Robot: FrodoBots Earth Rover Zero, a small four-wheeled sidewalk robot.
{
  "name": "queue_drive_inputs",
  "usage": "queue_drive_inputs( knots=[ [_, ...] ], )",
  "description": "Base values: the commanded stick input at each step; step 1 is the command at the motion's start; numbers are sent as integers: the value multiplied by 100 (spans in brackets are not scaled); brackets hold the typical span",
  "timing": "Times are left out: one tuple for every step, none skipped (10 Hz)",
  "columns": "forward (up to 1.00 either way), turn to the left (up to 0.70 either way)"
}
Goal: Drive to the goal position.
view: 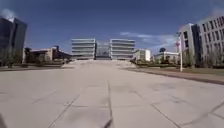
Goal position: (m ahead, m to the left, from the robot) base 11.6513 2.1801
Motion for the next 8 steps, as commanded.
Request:
queue_drive_inputs(
  knots=[
    [55, -1],
    [55, -1],
    [55, -1],
    [54, -1],
    [54, -1],
    [54, -1],
    [54, -1],
    [54, -1]
  ],
)
